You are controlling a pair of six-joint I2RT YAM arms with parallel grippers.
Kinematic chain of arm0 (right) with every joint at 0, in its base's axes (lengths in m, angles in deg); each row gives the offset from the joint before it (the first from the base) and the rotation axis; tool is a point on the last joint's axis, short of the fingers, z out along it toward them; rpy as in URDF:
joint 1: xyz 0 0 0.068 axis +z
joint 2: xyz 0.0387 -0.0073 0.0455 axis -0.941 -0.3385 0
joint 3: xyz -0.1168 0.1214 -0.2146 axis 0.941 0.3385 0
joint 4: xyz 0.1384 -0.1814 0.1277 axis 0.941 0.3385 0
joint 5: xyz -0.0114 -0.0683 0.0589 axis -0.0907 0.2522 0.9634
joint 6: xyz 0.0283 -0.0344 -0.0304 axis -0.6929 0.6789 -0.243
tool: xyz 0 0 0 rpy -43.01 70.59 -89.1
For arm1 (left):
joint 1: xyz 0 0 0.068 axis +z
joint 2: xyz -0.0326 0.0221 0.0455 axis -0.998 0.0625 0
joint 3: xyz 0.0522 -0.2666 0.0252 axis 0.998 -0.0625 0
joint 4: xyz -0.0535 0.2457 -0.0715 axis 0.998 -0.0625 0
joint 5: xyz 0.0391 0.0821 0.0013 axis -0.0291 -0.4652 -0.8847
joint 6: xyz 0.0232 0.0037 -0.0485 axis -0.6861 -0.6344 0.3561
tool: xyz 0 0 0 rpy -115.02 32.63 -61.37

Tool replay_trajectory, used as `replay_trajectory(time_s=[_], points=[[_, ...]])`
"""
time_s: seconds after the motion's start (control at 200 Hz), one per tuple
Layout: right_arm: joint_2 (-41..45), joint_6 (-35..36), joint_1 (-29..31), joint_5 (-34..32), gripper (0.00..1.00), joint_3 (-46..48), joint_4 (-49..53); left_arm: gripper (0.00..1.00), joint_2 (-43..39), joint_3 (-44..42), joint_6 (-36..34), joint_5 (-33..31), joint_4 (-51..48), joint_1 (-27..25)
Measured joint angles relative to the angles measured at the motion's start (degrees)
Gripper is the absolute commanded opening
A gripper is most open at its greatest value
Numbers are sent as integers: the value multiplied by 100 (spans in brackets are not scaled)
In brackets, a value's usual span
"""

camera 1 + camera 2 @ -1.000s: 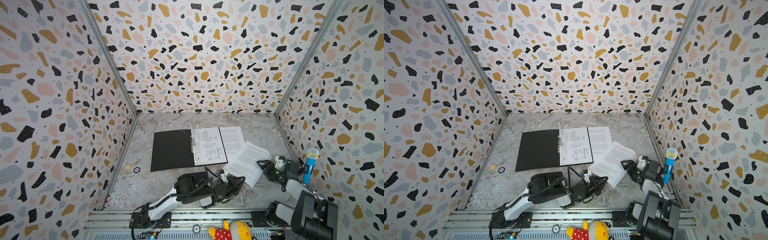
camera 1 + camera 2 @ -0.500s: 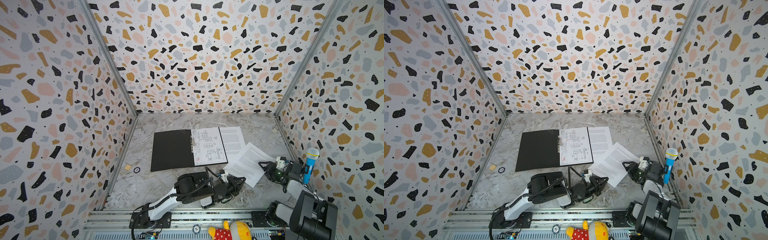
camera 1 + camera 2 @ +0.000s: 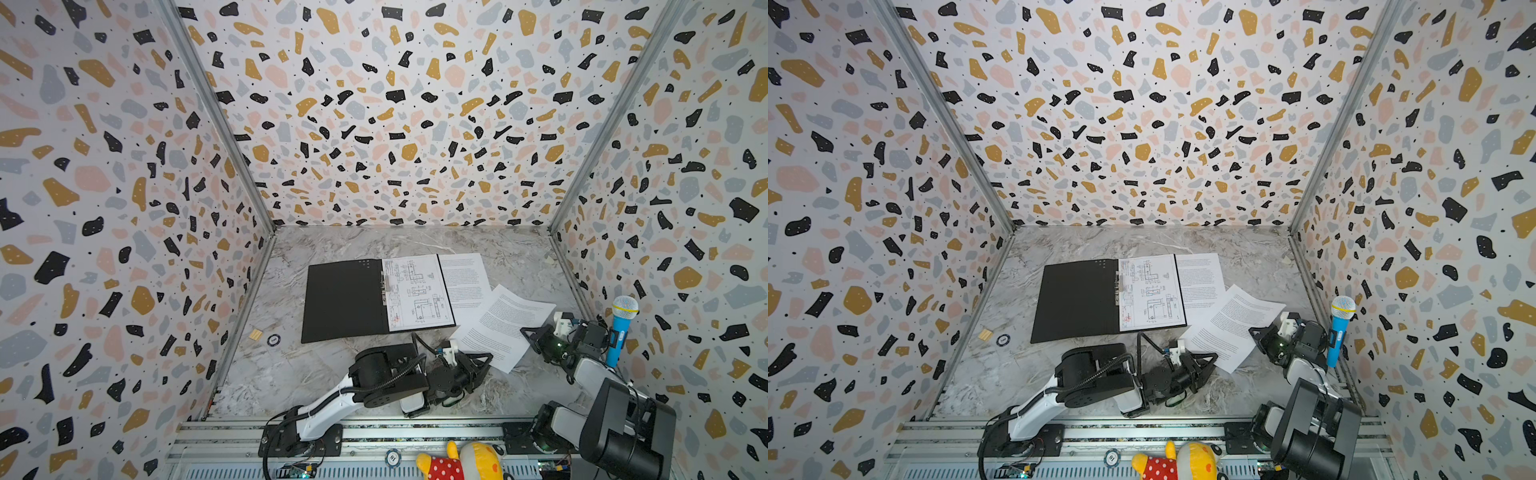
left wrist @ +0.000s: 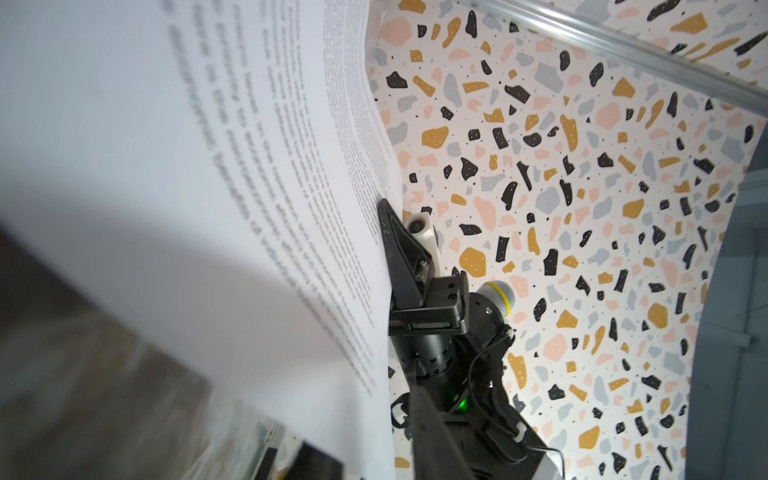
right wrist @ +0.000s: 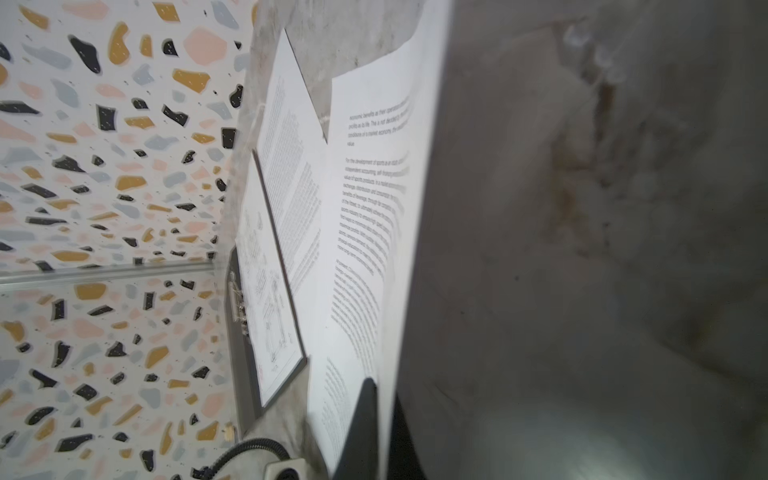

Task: Put the files into the folder

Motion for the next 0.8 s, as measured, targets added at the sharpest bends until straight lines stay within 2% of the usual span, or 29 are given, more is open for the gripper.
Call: replay_trajectory(time_s=[0.245, 0.29, 0.3, 0.571, 0.801], points=[[24, 15, 173, -7, 0, -492, 55, 79, -59, -22, -101, 129, 50, 39], [52, 11, 297, -24, 0, -603, 66, 98, -127, -83, -153, 151, 90, 55], [57, 11, 317, -24, 0, -623, 68, 100, -142, -96, -166, 157, 85, 59], [46, -229, 1521, -466, 0, -1572, 76, 100, -546, -608, -540, 437, 85, 317], [-551, -348, 2623, -970, 0, -2835, -11, 100, -743, -925, -763, 575, 83, 448]])
